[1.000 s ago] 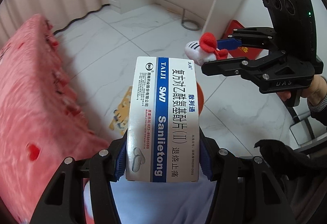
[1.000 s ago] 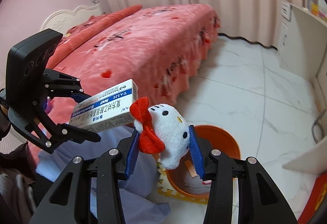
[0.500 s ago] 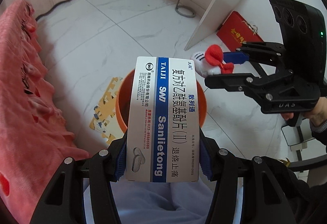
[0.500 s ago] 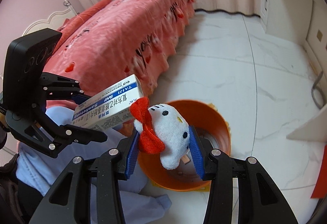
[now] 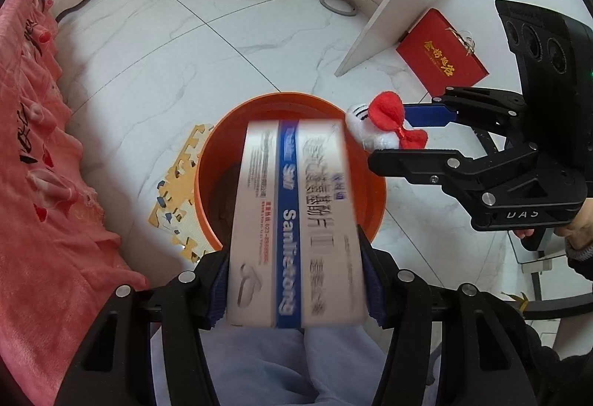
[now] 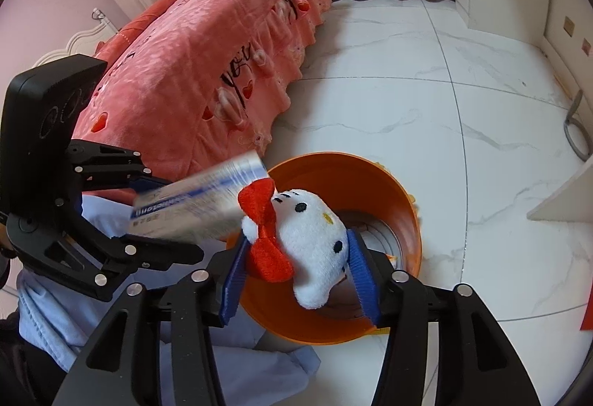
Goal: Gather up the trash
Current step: 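Open both tools to drop the medicine box and plush into the bucket, then move both open tools away from the bucket back over the bed items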
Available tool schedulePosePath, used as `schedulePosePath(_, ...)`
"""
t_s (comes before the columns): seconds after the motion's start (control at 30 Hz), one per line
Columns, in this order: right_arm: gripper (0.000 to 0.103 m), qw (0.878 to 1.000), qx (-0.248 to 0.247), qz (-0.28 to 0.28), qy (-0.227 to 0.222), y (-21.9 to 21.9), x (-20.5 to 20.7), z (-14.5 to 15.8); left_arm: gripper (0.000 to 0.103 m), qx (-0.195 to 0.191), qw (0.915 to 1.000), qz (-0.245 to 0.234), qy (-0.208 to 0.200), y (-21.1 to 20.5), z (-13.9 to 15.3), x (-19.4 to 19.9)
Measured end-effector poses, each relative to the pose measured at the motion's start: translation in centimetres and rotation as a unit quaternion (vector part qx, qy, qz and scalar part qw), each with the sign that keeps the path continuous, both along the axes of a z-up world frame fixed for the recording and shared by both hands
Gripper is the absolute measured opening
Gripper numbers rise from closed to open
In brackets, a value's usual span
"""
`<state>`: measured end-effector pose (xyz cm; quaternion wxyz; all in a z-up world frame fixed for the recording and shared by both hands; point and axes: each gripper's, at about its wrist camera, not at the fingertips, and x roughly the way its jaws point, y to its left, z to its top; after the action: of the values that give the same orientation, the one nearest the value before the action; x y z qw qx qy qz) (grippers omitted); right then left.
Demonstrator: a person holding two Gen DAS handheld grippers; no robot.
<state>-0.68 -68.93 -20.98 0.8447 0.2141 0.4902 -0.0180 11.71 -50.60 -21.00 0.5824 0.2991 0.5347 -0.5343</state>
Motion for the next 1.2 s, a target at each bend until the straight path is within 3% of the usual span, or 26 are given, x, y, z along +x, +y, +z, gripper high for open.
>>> schedulePosePath(0.03, 0.055, 1.000, 0.000, -0.001, 0.001, 0.0, 0.0, -0.1, 0.074, 0.000, 1.0000, 0.003, -0.007, 0.0, 0.0, 0.0)
schedulePosePath(0.2, 0.055, 1.000, -0.001, -0.001, 0.006, 0.2, 0.0, -0.3, 0.074, -0.001, 0.9999, 0.010, -0.004, 0.2, -0.1, 0.1)
schedulePosePath(0.37, 0.066, 1.000, -0.008, -0.006, 0.005, 0.5, 0.1, -0.1, 0.074, 0.001, 0.9999, 0.014, -0.003, 0.7, 0.1, 0.0)
schedulePosePath(1.0, 0.066, 0.999, -0.021, 0.021, -0.013, 3.1, 0.8, 3.1, 0.074, -0.006, 0.9991, 0.032, -0.025, 3.6, 2.5, 0.3)
schedulePosePath(1.1, 0.066, 0.999, -0.030, 0.031, -0.019, 4.0, 0.8, 4.3, 0.082, -0.012, 0.9986, 0.039, -0.033, 4.6, 3.3, 0.3)
schedulePosePath(1.2, 0.068, 0.998, -0.043, 0.044, -0.027, 5.2, 1.1, 5.6, 0.082, -0.022, 0.9979, 0.048, -0.038, 5.8, 4.4, 0.3)
